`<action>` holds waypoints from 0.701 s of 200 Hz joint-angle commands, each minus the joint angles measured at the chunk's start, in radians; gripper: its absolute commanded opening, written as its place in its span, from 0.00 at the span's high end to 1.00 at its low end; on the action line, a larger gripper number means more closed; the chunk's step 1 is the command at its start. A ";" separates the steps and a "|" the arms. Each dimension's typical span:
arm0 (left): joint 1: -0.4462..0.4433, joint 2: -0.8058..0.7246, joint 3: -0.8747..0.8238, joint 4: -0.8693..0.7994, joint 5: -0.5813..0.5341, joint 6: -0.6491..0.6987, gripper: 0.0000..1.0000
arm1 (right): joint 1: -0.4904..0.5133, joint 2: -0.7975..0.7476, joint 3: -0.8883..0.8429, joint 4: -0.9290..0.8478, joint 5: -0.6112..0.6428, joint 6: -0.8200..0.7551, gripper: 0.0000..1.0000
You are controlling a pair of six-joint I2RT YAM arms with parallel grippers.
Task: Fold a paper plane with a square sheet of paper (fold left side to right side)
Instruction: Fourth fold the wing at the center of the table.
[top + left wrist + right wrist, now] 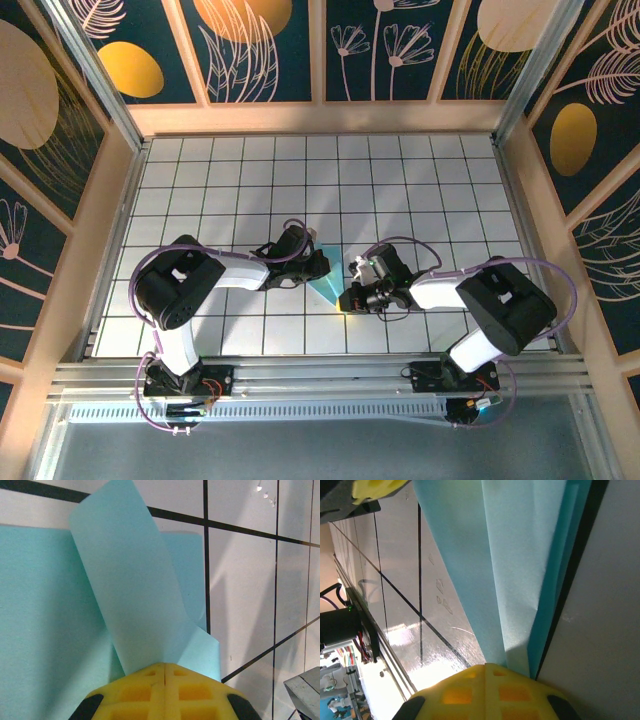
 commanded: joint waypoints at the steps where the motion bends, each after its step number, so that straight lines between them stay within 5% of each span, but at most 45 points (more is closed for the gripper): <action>1: -0.003 0.025 -0.032 -0.091 -0.045 -0.003 0.96 | 0.016 0.018 -0.023 -0.045 0.018 -0.026 1.00; 140: -0.003 0.026 -0.032 -0.090 -0.049 -0.003 0.96 | 0.040 -0.087 -0.067 -0.116 0.005 -0.011 1.00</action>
